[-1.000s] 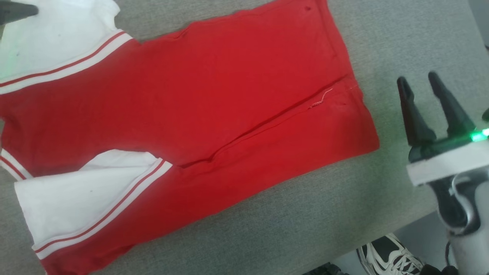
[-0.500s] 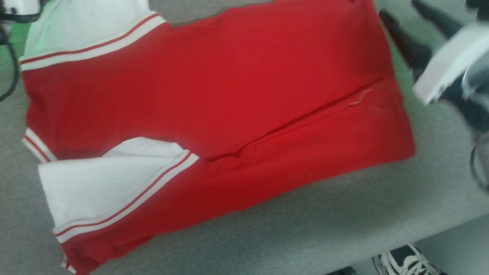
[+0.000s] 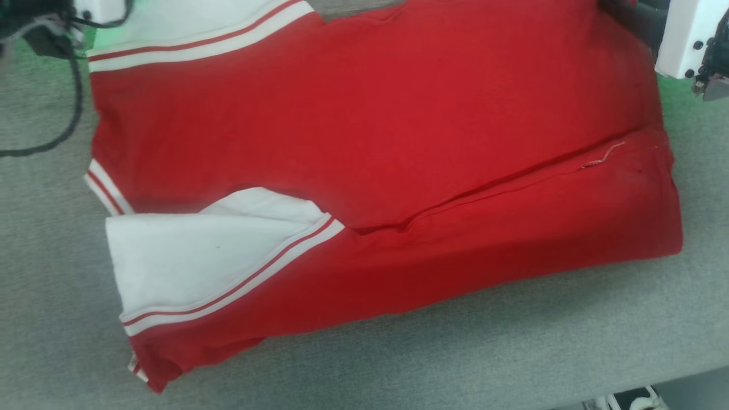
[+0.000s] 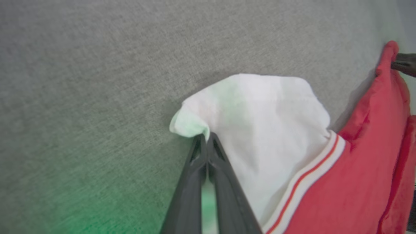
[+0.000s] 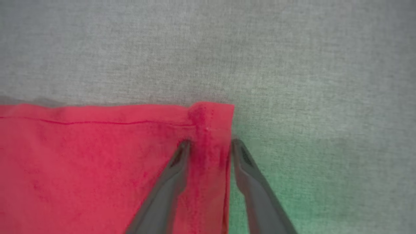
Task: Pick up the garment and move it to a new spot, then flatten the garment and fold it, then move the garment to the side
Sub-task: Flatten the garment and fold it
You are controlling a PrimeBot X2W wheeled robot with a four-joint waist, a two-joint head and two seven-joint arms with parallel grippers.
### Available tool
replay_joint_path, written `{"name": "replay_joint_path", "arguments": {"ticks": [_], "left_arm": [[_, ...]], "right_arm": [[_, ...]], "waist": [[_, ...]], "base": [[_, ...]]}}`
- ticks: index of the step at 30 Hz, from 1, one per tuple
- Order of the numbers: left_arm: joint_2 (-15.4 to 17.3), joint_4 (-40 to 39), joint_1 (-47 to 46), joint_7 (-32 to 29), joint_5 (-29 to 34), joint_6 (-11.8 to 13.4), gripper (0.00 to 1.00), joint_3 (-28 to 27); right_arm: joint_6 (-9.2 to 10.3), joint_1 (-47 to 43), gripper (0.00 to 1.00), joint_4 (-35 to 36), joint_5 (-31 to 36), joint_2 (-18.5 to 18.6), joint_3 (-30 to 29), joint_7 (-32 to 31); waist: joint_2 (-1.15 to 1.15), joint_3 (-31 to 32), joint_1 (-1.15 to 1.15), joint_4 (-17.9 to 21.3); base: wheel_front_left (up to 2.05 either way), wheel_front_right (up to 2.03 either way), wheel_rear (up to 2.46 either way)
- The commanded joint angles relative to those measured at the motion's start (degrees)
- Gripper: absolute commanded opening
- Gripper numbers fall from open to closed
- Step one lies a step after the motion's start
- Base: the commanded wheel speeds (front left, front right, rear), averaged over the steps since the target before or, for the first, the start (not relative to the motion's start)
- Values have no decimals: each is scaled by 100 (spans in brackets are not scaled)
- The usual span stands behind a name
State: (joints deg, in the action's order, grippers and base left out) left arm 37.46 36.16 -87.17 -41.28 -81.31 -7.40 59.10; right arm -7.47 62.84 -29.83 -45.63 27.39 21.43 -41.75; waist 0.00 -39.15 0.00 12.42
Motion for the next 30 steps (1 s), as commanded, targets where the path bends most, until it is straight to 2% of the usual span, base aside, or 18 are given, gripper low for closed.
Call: {"name": "replay_joint_path", "arguments": {"ticks": [1, 7, 13, 17, 22, 26, 30], "left_arm": [[-71, -70, 243, 133, 8, -10, 0, 101], [-88, -564, 443, 958, -190, -10, 0, -45], [65, -1432, 946, 1651, -484, -10, 0, -166], [439, -2339, 1552, 2124, -629, -10, 0, -159], [1055, -3441, 2541, 2801, -663, -10, 0, -100], [1547, -4115, 3393, 3457, -614, -10, 0, 13], [1789, -4402, 4154, 3978, -659, -10, 0, 190]], "right_arm": [[-3, -116, 0, -106, -54, -83, 138, 18], [-3, -314, 0, 87, -108, 260, 131, 558], [-3, -967, 0, 575, -297, 728, 106, 844], [-3, -1749, 0, 1091, -470, 1137, -59, 954], [-3, -2850, 0, 1732, -542, 1504, -499, 1020], [-3, -3782, 0, 2200, -545, 1529, -1022, 1109], [-3, -4572, 0, 2560, -482, 1422, -1456, 1101]], "waist": [[0, 73, 0, -67], [0, 596, 0, -357], [0, 1230, 0, -710], [0, 1661, 0, -970], [0, 1965, 0, -1122], [0, 2000, 0, -1178], [0, 1933, 0, -1208]], "base": [[0, 0, 0], [0, 0, 0], [0, 0, 0], [0, 0, 0], [0, 0, 0], [0, 0, 0], [0, 0, 0]]}}
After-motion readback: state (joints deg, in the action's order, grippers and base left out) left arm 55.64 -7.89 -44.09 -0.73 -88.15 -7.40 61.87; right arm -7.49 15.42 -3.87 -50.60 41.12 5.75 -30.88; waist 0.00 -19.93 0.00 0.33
